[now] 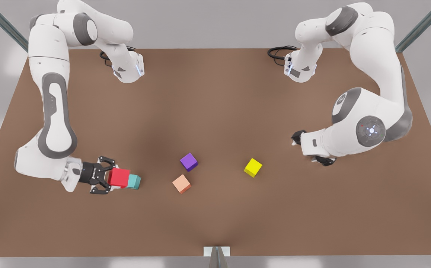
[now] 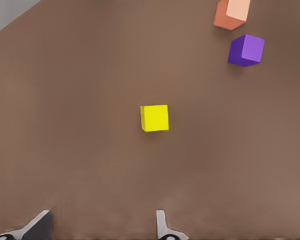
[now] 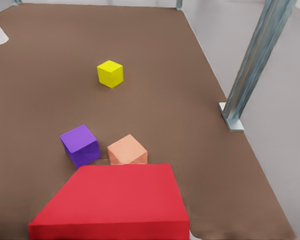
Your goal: Pick up red wooden cube and pass to hand red wooden cube and place in blue wooden cube
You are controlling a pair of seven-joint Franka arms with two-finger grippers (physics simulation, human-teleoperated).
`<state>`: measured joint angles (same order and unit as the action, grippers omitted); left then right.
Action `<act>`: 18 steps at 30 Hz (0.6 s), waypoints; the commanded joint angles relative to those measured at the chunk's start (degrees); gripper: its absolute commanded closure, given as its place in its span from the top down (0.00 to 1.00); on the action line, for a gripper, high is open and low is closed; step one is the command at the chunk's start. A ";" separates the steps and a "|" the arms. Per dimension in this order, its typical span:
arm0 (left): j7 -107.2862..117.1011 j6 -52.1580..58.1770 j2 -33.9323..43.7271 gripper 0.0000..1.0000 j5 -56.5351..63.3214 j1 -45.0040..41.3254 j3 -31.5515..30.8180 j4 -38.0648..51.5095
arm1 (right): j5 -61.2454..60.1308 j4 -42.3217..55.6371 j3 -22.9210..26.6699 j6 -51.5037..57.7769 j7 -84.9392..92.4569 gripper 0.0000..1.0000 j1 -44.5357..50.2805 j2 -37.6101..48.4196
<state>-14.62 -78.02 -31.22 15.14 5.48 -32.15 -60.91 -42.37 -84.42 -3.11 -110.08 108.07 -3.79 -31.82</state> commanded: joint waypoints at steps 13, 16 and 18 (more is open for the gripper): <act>16.29 -3.81 15.92 1.00 -14.96 -8.38 25.64 -22.23 | 31.21 3.12 0.65 -6.02 -83.20 0.37 6.96 -7.03; 16.29 -0.99 16.10 1.00 -17.86 -8.20 25.38 -22.06 | 33.84 1.36 0.65 -6.99 -83.11 0.37 6.87 -7.03; 16.29 -0.82 16.10 1.00 -18.57 -8.47 25.38 -22.06 | 34.55 -0.92 0.65 -9.01 -83.11 0.37 7.13 -6.94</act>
<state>-4.33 -80.22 -15.17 -1.74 -2.94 -6.74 -83.00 -9.79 -84.64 -2.43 -115.66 59.52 3.28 -38.83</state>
